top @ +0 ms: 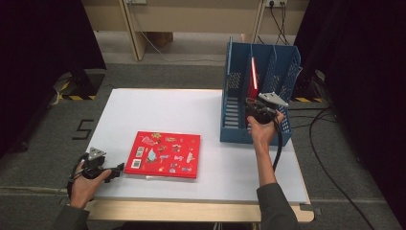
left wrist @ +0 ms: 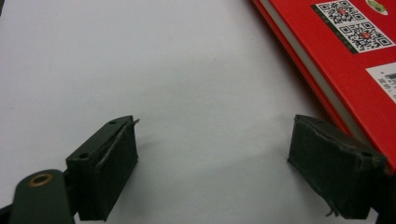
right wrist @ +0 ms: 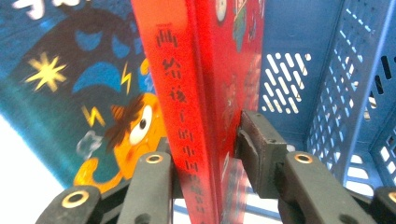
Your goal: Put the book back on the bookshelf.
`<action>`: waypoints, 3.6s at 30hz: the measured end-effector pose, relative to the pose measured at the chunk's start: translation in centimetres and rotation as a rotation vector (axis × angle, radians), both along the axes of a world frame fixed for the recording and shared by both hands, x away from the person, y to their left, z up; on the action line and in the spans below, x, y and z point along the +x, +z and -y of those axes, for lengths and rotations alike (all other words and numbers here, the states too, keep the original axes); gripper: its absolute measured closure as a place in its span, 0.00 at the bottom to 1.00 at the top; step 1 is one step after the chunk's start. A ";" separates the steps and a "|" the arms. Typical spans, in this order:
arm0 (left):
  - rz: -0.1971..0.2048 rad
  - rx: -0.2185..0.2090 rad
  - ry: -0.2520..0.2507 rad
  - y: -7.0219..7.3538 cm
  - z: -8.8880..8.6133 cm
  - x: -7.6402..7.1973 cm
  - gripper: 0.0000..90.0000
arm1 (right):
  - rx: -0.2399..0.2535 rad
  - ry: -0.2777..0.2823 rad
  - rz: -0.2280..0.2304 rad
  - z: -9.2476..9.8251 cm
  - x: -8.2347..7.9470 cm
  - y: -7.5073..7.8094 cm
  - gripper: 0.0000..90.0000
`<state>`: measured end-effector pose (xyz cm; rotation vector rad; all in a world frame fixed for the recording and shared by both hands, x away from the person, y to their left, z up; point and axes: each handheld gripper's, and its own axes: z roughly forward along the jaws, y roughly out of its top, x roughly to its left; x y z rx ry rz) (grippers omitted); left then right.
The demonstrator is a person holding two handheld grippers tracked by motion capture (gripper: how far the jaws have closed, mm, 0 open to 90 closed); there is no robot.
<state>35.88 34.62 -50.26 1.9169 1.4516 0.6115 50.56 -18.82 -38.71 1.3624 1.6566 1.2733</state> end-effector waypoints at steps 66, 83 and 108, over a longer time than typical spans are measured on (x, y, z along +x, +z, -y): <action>-0.002 -0.001 -0.003 0.0 0.0 0.0 0.16 | -0.028 0.062 0.044 0.0 -4.1 1.4 0.43; 0.004 -0.012 -0.010 0.4 0.1 -0.3 0.17 | 0.005 0.164 -0.009 -0.7 -10.3 -1.5 0.37; 0.057 -0.077 0.016 1.0 -0.1 -0.6 0.17 | 0.056 0.378 -0.206 -7.1 -12.1 -7.3 0.25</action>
